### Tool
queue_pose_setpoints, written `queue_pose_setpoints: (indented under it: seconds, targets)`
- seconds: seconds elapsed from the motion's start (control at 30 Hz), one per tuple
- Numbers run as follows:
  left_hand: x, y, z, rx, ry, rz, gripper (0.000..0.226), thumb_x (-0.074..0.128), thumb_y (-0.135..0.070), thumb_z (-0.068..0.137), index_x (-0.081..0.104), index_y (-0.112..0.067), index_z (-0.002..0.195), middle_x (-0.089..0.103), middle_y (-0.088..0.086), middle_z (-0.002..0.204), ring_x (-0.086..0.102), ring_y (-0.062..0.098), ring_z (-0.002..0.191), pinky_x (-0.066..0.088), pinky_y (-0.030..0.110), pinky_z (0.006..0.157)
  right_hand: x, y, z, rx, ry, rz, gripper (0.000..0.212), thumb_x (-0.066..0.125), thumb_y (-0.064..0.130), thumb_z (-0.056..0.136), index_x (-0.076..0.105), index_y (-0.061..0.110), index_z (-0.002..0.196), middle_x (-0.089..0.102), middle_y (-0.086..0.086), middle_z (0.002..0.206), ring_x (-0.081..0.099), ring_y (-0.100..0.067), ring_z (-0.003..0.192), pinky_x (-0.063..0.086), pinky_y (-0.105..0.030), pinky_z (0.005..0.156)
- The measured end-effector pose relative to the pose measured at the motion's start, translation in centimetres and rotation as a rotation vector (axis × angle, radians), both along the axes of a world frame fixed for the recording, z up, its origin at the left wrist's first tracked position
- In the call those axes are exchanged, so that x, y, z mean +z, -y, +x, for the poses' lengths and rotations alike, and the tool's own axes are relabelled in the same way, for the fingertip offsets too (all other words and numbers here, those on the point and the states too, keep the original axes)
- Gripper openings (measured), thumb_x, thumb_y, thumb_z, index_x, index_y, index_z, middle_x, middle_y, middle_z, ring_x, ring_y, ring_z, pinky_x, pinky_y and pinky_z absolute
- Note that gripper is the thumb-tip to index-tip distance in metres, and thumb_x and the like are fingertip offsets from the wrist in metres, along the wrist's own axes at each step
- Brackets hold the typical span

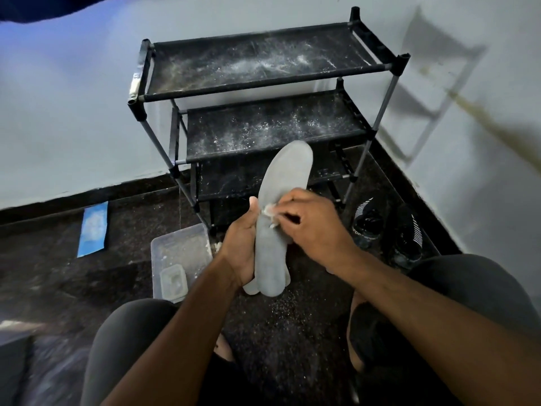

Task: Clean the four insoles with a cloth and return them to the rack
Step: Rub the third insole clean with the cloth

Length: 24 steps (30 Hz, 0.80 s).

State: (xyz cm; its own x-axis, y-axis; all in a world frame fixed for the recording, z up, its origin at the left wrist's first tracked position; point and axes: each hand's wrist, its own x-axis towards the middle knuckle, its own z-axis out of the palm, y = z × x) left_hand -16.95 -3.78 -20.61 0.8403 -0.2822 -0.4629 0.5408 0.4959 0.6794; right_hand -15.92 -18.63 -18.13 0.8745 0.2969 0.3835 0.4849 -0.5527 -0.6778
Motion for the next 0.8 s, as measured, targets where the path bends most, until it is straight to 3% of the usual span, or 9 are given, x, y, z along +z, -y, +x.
queue_pose_setpoints:
  seconds: [0.1,0.23,0.33,0.4,0.47,0.53,0.67,0.8]
  targets:
    - [0.2,0.4,0.1,-0.017,0.020,-0.019,0.065,0.033,-0.056,0.107,0.056,-0.007,0.143,0.068,0.015,0.123,0.066,0.026,0.109,0.054,0.043,0.101,0.1,-0.1,0.4,-0.097,0.035,0.040,0.016,0.074,0.006,0.084,0.076,0.004,0.099,0.067,-0.005,0.093,0.064,-0.011,0.082,0.049,-0.014,0.082]
    - [0.1,0.3,0.8,0.005,0.005,0.001,0.065,0.036,-0.058,0.105,0.062,-0.007,0.137,0.071,0.015,0.120,0.068,0.028,0.111,0.055,0.043,0.095,-0.2,-1.2,-1.3,0.120,-0.067,-0.055,0.012,0.073,0.005,0.083,0.077,0.005,0.095,0.064,0.002,0.089,0.053,0.004,0.072,0.041,-0.002,0.072]
    - [0.2,-0.1,1.1,0.036,0.017,0.010,0.067,0.037,-0.058,0.105,0.062,-0.005,0.137,0.068,0.018,0.128,0.066,0.030,0.115,0.053,0.043,0.102,0.4,-0.6,-1.5,0.242,-0.229,-0.070,0.009,0.076,0.010,0.082,0.079,0.010,0.090,0.064,0.012,0.082,0.060,-0.001,0.069,0.045,-0.008,0.065]
    - [0.2,-0.2,1.1,0.016,0.016,-0.019,0.070,0.035,-0.059,0.104,0.056,-0.005,0.143,0.065,0.018,0.132,0.062,0.031,0.118,0.047,0.047,0.107,1.0,0.2,-0.9,0.210,-0.273,0.011,0.012,0.078,0.011,0.080,0.079,0.012,0.092,0.069,0.008,0.084,0.064,-0.007,0.072,0.052,-0.018,0.065]
    - [0.3,-0.2,1.0,0.001,0.030,-0.028,0.070,0.032,-0.059,0.105,0.053,-0.007,0.146,0.064,0.016,0.133,0.062,0.029,0.118,0.047,0.045,0.107,1.3,0.6,-0.3,0.077,-0.216,0.093,0.016,0.079,0.010,0.080,0.079,0.012,0.096,0.071,0.005,0.089,0.065,-0.006,0.078,0.054,-0.018,0.071]
    - [0.2,0.0,0.9,-0.011,0.041,-0.021,0.070,0.030,-0.060,0.106,0.053,-0.008,0.146,0.065,0.014,0.131,0.063,0.026,0.116,0.050,0.043,0.103,1.2,0.2,-0.2,-0.006,-0.171,0.097,0.017,0.079,0.009,0.080,0.078,0.012,0.097,0.071,0.004,0.092,0.065,-0.003,0.083,0.053,-0.016,0.079]
    - [0.3,-0.3,1.0,-0.001,0.024,-0.001,0.074,0.029,-0.062,0.105,0.056,-0.004,0.142,0.070,0.017,0.116,0.066,0.029,0.107,0.054,0.043,0.096,0.3,-1.3,-1.7,0.120,-0.254,0.042,0.012,0.079,0.010,0.079,0.078,0.011,0.091,0.070,0.005,0.091,0.064,-0.003,0.083,0.049,-0.010,0.074]
    - [-0.3,-1.7,1.4,0.061,0.001,-0.029,0.081,0.029,-0.069,0.101,0.059,-0.002,0.136,0.071,0.023,0.108,0.069,0.032,0.087,0.061,0.042,0.076,0.2,-0.9,-2.4,0.324,-0.394,-0.064,0.011,0.079,0.014,0.079,0.079,0.012,0.089,0.072,0.007,0.090,0.067,-0.004,0.085,0.054,-0.026,0.082]
